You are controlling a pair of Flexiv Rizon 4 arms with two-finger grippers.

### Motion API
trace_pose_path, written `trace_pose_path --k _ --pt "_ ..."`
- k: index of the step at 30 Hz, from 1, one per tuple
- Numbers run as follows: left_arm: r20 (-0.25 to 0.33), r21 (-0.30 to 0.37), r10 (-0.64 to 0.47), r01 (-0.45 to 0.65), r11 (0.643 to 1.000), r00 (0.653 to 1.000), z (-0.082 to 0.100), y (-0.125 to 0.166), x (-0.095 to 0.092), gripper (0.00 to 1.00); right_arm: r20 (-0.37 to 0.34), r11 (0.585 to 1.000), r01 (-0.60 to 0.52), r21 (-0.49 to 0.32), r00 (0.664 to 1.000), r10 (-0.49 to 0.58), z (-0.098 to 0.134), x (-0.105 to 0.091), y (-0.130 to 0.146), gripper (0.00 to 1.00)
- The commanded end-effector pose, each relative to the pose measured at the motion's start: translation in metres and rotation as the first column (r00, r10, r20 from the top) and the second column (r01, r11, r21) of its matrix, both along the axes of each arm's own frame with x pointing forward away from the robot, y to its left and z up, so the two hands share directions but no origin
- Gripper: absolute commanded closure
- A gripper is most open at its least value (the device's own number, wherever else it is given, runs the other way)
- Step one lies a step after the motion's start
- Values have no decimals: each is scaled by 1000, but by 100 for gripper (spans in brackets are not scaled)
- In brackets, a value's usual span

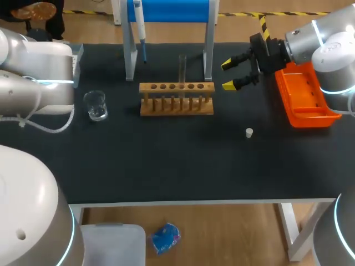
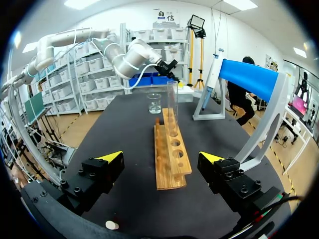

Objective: Invert the test tube, pick up the pipette, mount the tip to pipette, aspirate from beaker and dispense into the tube, eject the tip, return the pipette, and cap with the stopper.

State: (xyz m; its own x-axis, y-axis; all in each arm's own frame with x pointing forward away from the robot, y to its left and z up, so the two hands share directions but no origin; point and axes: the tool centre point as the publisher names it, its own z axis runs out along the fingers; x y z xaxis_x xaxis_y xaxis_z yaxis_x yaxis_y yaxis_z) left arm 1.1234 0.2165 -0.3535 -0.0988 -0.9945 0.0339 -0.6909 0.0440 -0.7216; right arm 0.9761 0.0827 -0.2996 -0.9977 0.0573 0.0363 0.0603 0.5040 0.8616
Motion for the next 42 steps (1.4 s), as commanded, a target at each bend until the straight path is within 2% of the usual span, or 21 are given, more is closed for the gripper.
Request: trace_pose_path --k 1,12,42 --pt "-5 4 -1 1 1000 1000 -3 -2 4 53 1 1000 -1 0 1000 1 0 0 0 0" --pt "-4 6 1 -1 1000 1000 -6 0 10 55 1 1000 -1 0 1000 1 0 0 0 0" --pt "-10 11 18 -18 1000 1000 -11 4 14 56 1 1000 -1 0 1000 1 0 0 0 0"
